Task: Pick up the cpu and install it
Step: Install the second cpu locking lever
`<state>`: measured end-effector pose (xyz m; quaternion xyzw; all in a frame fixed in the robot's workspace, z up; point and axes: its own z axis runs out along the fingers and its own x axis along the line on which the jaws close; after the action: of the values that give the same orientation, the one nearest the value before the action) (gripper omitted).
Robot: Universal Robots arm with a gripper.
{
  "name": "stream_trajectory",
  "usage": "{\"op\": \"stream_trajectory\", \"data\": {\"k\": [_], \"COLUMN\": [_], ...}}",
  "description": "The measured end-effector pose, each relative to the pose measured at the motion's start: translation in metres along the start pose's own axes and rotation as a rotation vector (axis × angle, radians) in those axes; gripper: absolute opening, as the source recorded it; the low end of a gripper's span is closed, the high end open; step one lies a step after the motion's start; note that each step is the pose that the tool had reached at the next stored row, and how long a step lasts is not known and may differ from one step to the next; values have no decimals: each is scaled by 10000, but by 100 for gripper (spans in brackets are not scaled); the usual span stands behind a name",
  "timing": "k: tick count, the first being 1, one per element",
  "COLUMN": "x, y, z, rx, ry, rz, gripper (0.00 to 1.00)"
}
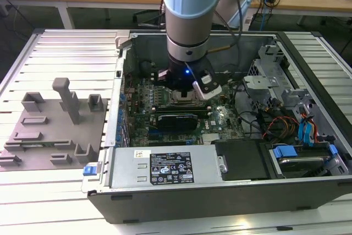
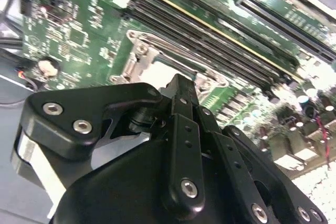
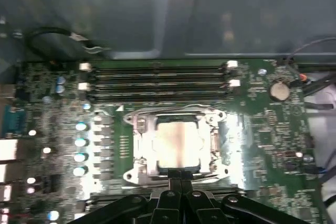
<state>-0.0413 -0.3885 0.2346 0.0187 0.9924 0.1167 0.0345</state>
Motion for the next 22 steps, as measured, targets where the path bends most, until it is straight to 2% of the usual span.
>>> {"op": "stream_trajectory", "data": {"k": [2,9,14,18,22], "x": [-29,-34,-34,-31,-31], "y": [33,165,177,226,229], "z": [11,44,47,59,59], "rx": [0,1,0,14,25], "ry": [0,0,1,0,0], "rz": [3,2,1,0,-1], "gripper": [11,11,11,11,11]}}
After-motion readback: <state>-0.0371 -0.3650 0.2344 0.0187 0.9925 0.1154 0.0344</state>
